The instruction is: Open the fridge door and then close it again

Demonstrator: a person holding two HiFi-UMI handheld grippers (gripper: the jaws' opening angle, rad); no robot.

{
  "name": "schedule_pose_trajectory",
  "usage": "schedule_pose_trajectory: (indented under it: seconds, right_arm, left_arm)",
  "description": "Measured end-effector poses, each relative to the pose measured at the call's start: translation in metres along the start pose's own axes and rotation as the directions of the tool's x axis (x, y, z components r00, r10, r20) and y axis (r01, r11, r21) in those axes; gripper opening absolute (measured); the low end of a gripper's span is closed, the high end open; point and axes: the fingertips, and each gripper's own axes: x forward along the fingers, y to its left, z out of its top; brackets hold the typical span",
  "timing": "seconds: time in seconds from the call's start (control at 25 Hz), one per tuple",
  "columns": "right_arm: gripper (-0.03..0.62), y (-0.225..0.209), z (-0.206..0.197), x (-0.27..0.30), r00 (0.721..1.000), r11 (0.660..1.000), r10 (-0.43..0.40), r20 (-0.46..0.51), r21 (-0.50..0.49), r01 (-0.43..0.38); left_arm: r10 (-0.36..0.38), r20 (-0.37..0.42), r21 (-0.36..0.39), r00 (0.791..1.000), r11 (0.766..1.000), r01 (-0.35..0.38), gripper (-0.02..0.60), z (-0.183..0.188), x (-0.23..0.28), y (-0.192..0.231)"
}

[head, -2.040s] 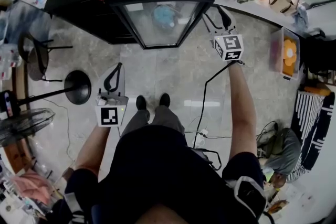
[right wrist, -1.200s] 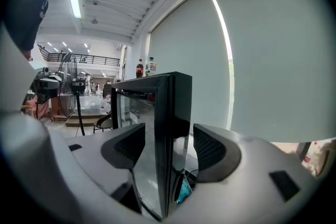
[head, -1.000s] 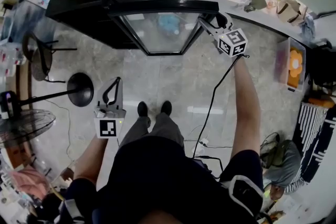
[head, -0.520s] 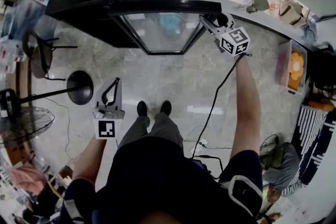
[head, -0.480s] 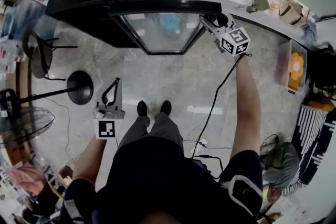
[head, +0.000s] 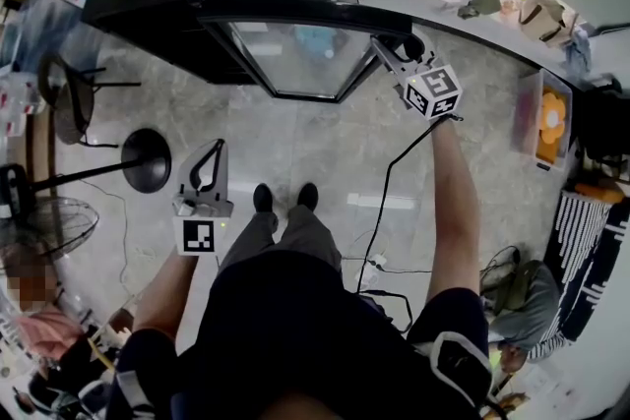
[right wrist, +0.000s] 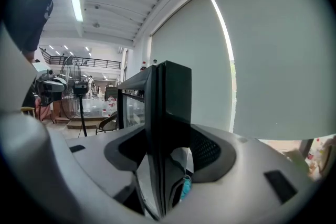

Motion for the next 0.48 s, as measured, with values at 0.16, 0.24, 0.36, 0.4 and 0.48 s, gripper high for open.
schedule_pose_trajectory:
  seconds: [0.16,0.24,0.36,0.4,0.48]
  right_arm:
    - [0.247,0.016,-0.003,-0.012,0.999,0.999,-0.036,-0.004,0.002,0.036]
    - [0.247,0.023,-0.004,-0.019,0.998,0.998,-0.056,-0.005,0.004,0.056]
    - [0.247,0.033,-0.004,-0.027,0.997,0.997,-0.080,-0.009,0.006,0.080]
    - [0.247,0.036,-0.004,-0.028,0.996,0.996,-0.087,-0.011,0.007,0.087]
    - [0.245,0.042,-0.005,-0.031,0.995,0.995,-0.099,-0.012,0.009,0.099]
  left_arm:
    - [-0.004,0.019,-0.014,1.000,1.000,0.004,0.023,0.002,-0.002,-0.004]
    - [-0.009,0.018,-0.010,1.000,1.000,0.009,0.023,0.004,-0.005,-0.006]
    - [-0.011,0.044,-0.019,0.999,1.000,0.012,0.023,0.009,-0.006,-0.006]
    - [-0.012,0.045,-0.023,0.999,1.000,0.013,0.023,0.010,-0.006,-0.006]
    - [-0.014,0.055,-0.025,0.998,1.000,0.016,0.023,0.011,-0.007,-0.008]
